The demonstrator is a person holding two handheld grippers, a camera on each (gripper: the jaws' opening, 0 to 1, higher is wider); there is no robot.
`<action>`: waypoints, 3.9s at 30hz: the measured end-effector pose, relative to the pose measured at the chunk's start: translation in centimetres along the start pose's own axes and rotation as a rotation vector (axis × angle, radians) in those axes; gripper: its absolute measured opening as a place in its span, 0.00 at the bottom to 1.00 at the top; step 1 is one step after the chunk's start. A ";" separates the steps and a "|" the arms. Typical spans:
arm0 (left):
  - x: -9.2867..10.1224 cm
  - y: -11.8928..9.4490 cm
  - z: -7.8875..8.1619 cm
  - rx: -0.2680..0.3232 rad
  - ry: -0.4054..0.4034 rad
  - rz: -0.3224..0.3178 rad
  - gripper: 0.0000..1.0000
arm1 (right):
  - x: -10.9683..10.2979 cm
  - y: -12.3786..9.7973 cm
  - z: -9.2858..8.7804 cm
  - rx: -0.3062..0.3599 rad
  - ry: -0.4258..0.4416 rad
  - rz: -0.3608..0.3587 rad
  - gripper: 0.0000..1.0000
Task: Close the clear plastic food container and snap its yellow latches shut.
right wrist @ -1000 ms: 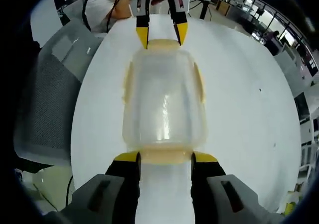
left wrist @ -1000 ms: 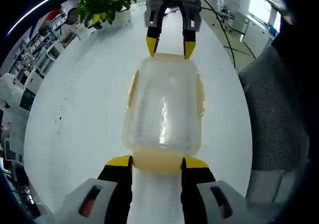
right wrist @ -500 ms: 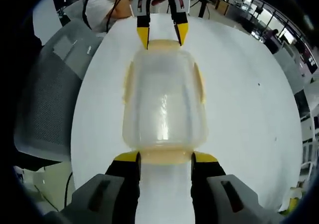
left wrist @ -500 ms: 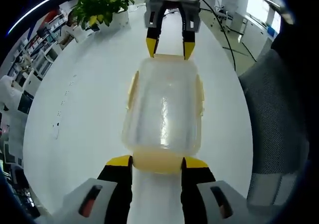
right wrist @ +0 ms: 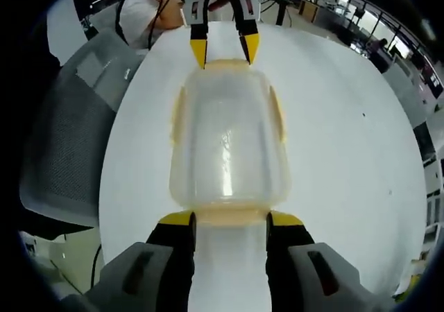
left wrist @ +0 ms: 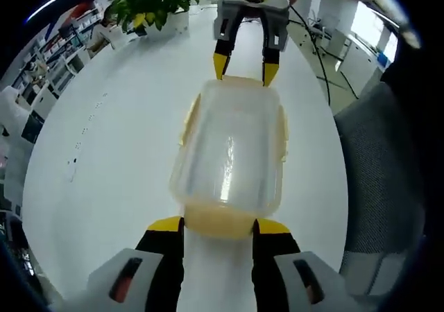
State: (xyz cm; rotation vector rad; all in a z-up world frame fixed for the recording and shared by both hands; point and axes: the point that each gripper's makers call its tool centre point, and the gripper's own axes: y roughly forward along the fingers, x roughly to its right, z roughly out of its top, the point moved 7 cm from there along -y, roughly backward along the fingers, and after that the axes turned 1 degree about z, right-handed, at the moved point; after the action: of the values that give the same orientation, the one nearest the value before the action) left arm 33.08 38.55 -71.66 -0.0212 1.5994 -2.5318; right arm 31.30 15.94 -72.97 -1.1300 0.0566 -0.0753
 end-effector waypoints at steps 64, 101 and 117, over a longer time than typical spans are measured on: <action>1.3 0.7 -0.7 0.289 -1.017 0.029 0.29 | -2.0 -0.2 -1.0 0.439 0.961 -0.078 0.25; 2.8 1.3 -0.8 0.312 -1.190 0.122 0.23 | -1.0 0.1 -0.6 0.384 0.907 0.063 0.21; 2.5 0.2 0.9 0.257 -0.700 0.344 0.32 | -1.2 -0.6 1.1 0.237 0.584 -0.123 0.27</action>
State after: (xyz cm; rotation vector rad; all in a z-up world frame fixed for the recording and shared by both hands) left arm 30.75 37.29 -71.61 -0.4963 0.9125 -2.0968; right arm 30.19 16.73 -71.96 -0.8434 0.4862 -0.5089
